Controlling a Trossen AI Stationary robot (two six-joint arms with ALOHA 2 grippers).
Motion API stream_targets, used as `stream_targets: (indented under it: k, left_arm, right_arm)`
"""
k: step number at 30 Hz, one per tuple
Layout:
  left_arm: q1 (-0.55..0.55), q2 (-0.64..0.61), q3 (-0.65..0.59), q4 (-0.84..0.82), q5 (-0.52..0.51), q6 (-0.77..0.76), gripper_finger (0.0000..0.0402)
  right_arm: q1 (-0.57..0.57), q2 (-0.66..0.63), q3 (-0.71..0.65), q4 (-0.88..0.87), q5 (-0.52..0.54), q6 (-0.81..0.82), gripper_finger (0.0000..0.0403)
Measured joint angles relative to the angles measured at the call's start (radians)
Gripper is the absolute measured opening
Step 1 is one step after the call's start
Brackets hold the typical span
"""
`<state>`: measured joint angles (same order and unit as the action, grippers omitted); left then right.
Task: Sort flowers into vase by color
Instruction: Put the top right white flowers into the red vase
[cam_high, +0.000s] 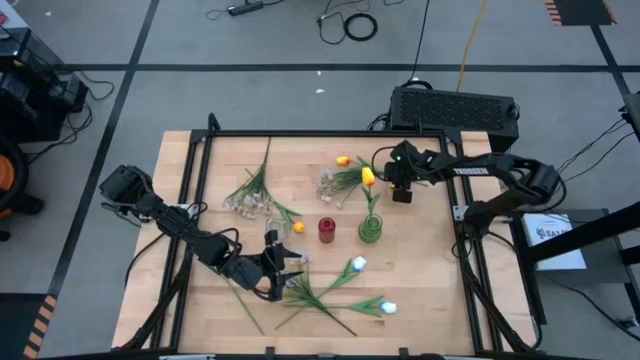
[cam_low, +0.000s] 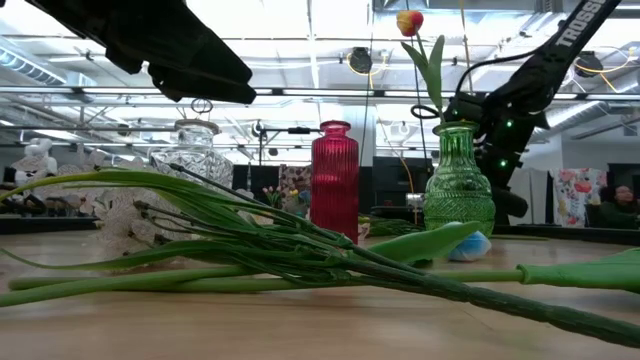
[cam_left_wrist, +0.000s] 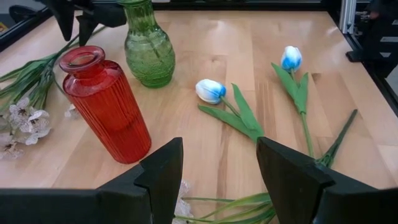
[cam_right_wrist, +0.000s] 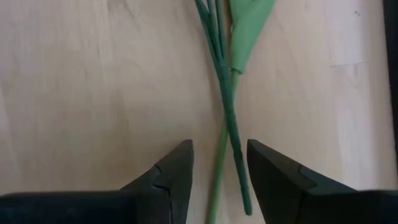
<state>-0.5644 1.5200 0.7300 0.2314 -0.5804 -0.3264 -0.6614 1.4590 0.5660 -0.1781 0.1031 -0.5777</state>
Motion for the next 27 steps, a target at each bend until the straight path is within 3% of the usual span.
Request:
stream_targets:
  k: [6, 14, 27]
  left_arm:
    - [0.0, 0.0, 0.0, 0.0, 0.0, 0.003, 0.0212]
    - [0.0, 0.0, 0.0, -0.001, 0.0, 0.002, 0.0212]
    - [0.0, 0.0, 0.0, -0.001, 0.0, 0.0, 0.0212]
  right_arm:
    - [-0.003, -0.009, -0.001, 0.011, -0.001, 0.019, 0.0119]
    - [-0.015, -0.001, -0.001, 0.009, 0.0, 0.041, 0.0012]
    - [-0.005, -0.029, -0.002, -0.015, -0.008, 0.132, 0.0001]
